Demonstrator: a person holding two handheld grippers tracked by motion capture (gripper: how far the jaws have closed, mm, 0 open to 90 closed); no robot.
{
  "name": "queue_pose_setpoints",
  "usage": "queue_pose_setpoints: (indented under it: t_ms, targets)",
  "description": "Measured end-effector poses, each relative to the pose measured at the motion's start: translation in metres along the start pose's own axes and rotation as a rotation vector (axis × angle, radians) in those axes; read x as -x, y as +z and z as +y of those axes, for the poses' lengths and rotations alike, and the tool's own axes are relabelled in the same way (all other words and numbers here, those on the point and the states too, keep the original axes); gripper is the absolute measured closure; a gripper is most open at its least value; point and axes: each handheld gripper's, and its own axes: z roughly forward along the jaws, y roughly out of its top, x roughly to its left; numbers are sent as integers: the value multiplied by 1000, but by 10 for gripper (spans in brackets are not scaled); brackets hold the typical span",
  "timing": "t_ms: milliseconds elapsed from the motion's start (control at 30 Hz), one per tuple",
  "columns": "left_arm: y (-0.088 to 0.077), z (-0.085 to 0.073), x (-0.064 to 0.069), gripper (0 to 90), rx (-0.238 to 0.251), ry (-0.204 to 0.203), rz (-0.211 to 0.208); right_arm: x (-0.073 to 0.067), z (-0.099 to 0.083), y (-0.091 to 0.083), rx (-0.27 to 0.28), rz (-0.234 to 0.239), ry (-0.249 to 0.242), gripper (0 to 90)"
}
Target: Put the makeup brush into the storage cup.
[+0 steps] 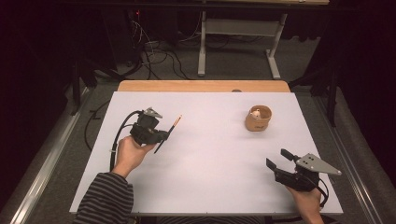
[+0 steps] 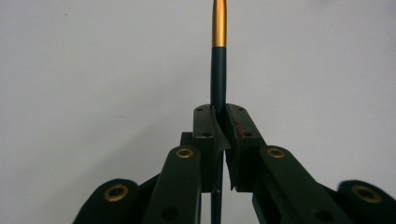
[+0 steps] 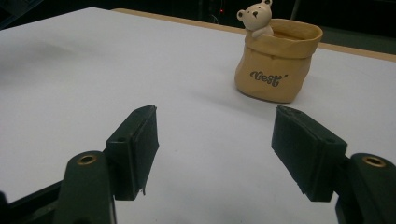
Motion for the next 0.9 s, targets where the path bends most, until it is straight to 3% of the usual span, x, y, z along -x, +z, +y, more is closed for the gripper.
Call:
queue_pose_setpoints:
  t_ms: [367,900]
  targets:
    - [-6,-8,11,836,36,30,-7,0,0,0,-2,-1,1,336]
    - [-11,-25,34,836,105,63,-62,0,0,0,-1,1,3,336]
